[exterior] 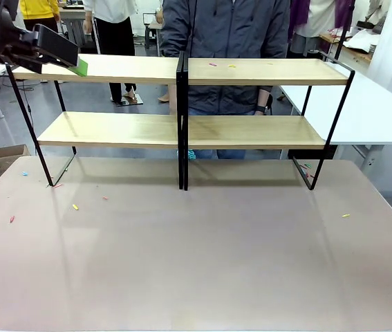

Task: Clean the shelves.
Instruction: Clean another randomly selected level of the Shelf with the Duster.

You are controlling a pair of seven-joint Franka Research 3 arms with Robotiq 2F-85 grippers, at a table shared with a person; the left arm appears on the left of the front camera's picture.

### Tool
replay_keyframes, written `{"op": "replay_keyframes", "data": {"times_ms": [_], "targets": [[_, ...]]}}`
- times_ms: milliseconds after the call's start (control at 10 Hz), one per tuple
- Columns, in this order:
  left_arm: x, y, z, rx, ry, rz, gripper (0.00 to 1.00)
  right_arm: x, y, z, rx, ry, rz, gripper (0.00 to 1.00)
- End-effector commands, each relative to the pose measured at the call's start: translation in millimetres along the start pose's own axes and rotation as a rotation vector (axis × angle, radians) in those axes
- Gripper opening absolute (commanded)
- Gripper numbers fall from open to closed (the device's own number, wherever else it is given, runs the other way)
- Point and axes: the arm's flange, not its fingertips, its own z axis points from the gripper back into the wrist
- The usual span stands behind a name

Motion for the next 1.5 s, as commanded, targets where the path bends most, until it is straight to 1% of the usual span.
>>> {"op": "replay_keyframes", "data": {"times_ms": [0,400,500,600,700,800,900,1000,1100,1300,1400], "targets": [[-0.1,1.1,0.2,-0.005,-0.01,0.001,1.0,4.2,-1.2,1.1,-0.002,-0.028,0.03,0.12],[-0.1,1.1,0.2,-0.005,-0.01,0.001,1.0,4.2,-1.2,1.1,-0.002,-0.028,0.03,0.12],[-0.1,1.1,0.2,-0.005,-0.01,0.001,1.0,0.2,0.4,0.1,0.0,0.001,0.001,0.12],[-0.1,1.1,0.2,-0.005,-0.01,0.001,1.0,18.6,13.2,-30.9,-0.019,0.146,0.085,0.12],[-0.1,1.1,0.2,-0.005,-0.01,0.001,1.0,56.7,23.7,-63.4,-0.054,0.255,0.177,0.12],[-0.1,1.1,0.2,-0.005,-0.01,0.001,1.0,112.4,48.5,-97.7,-0.095,0.366,0.283,0.12],[-0.1,1.1,0.2,-0.005,-0.01,0.001,1.0,155.0,76.0,-127.3,-0.076,0.487,0.37,0.12],[-0.1,1.1,0.2,-0.005,-0.01,0.001,1.0,171.8,96.7,-149.6,-0.09,0.581,0.388,0.12],[-0.1,1.1,0.2,-0.005,-0.01,0.001,1.0,122.6,32.1,-74.2,-0.053,0.372,0.289,0.12],[-0.1,1.1,0.2,-0.005,-0.01,0.001,1.0,122.6,32.1,-74.2,-0.053,0.372,0.289,0.12],[-0.1,1.1,0.2,-0.005,-0.01,0.001,1.0,155.5,74.3,-108.9,-0.087,0.467,0.341,0.12]]}}
